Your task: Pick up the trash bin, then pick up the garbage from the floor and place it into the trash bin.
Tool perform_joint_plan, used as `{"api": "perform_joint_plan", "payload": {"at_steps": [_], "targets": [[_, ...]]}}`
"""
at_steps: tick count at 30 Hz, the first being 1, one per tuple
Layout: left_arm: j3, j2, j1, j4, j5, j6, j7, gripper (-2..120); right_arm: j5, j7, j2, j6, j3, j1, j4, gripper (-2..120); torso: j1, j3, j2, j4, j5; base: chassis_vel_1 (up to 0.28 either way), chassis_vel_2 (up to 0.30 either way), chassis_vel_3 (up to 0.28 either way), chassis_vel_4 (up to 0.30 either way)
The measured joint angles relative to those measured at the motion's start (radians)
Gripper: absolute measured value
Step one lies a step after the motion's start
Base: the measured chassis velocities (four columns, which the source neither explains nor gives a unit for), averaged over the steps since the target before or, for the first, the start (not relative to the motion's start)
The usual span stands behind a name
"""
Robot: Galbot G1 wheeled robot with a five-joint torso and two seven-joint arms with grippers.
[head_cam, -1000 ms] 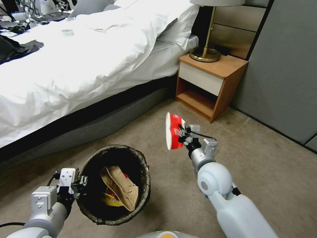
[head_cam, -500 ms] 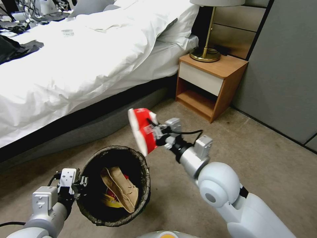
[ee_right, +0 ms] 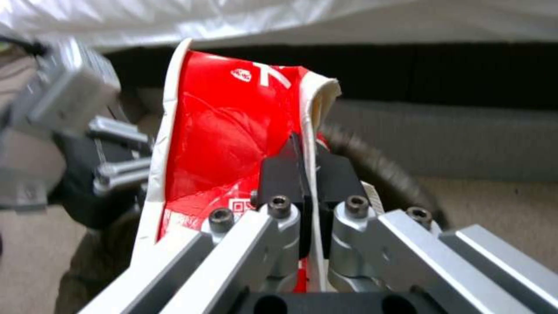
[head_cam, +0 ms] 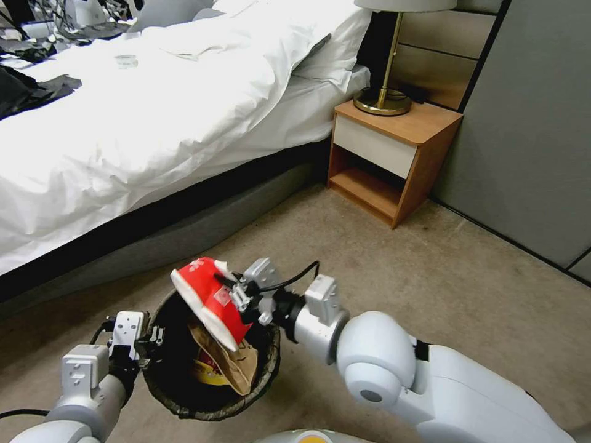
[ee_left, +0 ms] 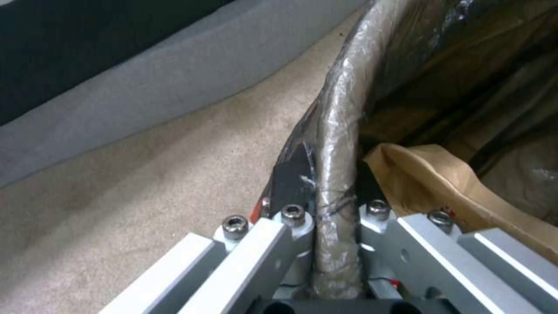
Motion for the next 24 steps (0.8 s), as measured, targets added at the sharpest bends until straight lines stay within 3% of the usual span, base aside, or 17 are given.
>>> {"api": "perform_joint_plan", "payload": {"at_steps": [5,8,14,17,19,24], "targets": [[0.000,0.004,-0.002,0.000,-0.002,0.001,0.000,1,0.003,0.055,0.015,-0.026,-0.053,-0.001,-0.025,0,0.000,0.000,0.000,-0.0001,0.0000,0.000,0.000,0.000,0.000],[0.000,0.007,-0.003,0.000,-0.004,0.001,-0.001,1,0.007,0.083,0.030,-0.043,-0.071,-0.005,-0.037,6,0.000,0.000,0.000,-0.0001,0.0000,0.000,0.000,0.000,0.000],[0.000,0.010,-0.006,0.000,-0.009,0.002,-0.001,1,0.024,0.140,0.067,-0.053,-0.087,-0.007,-0.061,24,0.000,0.000,0.000,-0.0001,0.0000,0.000,0.000,0.000,0.000],[0.000,0.010,-0.008,0.000,-0.009,0.003,-0.001,1,0.038,0.164,0.075,-0.059,-0.087,-0.009,-0.061,42,0.000,0.000,0.000,-0.0001,0.0000,0.000,0.000,0.000,0.000],[0.000,0.010,-0.008,0.000,-0.009,0.003,-0.001,1,0.039,0.164,0.075,-0.060,-0.087,-0.010,-0.060,44,0.000,0.000,0.000,-0.0001,0.0000,0.000,0.000,0.000,0.000],[0.000,0.008,-0.011,0.000,-0.009,0.003,-0.001,1,0.045,0.187,0.087,-0.057,-0.084,-0.018,-0.059,65,0.000,0.000,0.000,-0.0001,0.0001,0.000,0.000,0.000,0.000]]}}
